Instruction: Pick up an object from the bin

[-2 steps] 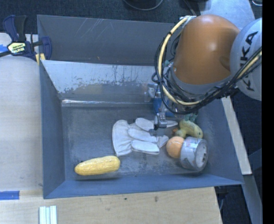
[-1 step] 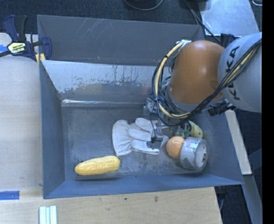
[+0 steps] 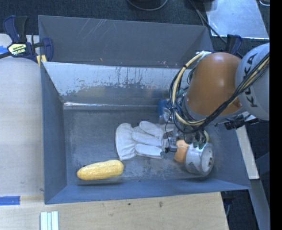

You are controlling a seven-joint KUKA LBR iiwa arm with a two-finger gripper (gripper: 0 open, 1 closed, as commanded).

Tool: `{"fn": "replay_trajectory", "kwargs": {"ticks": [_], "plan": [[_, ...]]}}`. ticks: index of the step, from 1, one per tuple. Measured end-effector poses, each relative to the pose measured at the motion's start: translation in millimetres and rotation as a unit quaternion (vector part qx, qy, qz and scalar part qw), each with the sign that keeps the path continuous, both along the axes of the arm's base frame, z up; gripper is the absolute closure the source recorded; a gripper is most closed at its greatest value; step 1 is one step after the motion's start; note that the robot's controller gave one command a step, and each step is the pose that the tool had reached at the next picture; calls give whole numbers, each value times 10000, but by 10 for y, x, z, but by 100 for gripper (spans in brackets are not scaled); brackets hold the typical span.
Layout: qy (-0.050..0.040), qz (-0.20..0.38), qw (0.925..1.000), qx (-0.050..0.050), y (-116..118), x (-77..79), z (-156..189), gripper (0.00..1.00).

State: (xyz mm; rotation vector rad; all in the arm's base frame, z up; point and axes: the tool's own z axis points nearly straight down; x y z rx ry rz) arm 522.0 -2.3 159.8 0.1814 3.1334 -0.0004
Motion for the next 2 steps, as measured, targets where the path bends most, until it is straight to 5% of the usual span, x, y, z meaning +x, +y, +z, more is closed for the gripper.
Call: {"fn": "replay_trajectory", "kwargs": {"ticks": [1, 2], "plan": [[-32, 375, 9993, 1, -61, 410, -110, 0], [-38, -614, 9981, 4, 102, 365, -671, 0]]}}
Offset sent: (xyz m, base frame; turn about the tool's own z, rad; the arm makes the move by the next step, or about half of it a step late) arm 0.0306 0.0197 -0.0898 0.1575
